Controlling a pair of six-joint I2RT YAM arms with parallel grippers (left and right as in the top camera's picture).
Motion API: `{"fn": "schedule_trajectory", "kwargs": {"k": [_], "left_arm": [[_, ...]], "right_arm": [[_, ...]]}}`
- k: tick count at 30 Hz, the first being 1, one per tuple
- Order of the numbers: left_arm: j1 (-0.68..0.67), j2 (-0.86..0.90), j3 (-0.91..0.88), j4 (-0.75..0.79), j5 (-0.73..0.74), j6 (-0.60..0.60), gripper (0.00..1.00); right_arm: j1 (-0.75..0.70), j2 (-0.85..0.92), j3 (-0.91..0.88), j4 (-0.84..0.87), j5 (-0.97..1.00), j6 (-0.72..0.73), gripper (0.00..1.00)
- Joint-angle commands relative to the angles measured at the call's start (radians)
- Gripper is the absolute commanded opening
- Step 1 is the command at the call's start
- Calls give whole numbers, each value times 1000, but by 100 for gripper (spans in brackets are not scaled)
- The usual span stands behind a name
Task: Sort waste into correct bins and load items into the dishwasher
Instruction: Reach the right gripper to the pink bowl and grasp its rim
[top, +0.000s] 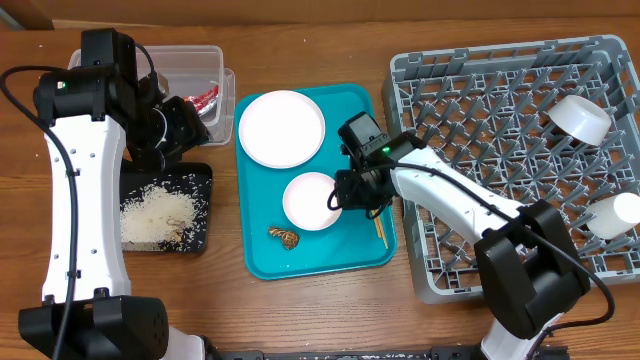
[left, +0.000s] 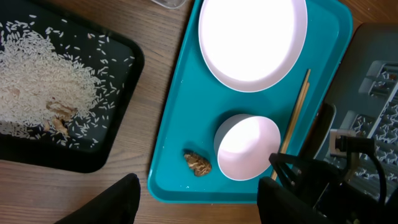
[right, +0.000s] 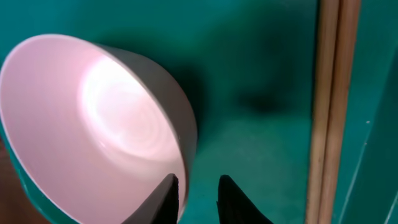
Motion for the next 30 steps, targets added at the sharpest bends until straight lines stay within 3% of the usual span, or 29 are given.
{"fn": "schedule_trajectory", "kwargs": {"k": [1, 21, 25, 30], "left_arm": [[-5, -23, 26, -3, 14, -10, 63], [-5, -23, 26, -5, 14, -10, 64], [-5, -23, 26, -4, 14, -10, 64], [-5, -23, 26, -4, 14, -10, 64]], "right_arm": [[5, -3, -33, 16, 21, 48, 25], [5, -3, -111, 71, 21, 53, 25], [5, -3, -110, 84, 21, 53, 4], [2, -3, -89, 57, 21, 53, 4]]}}
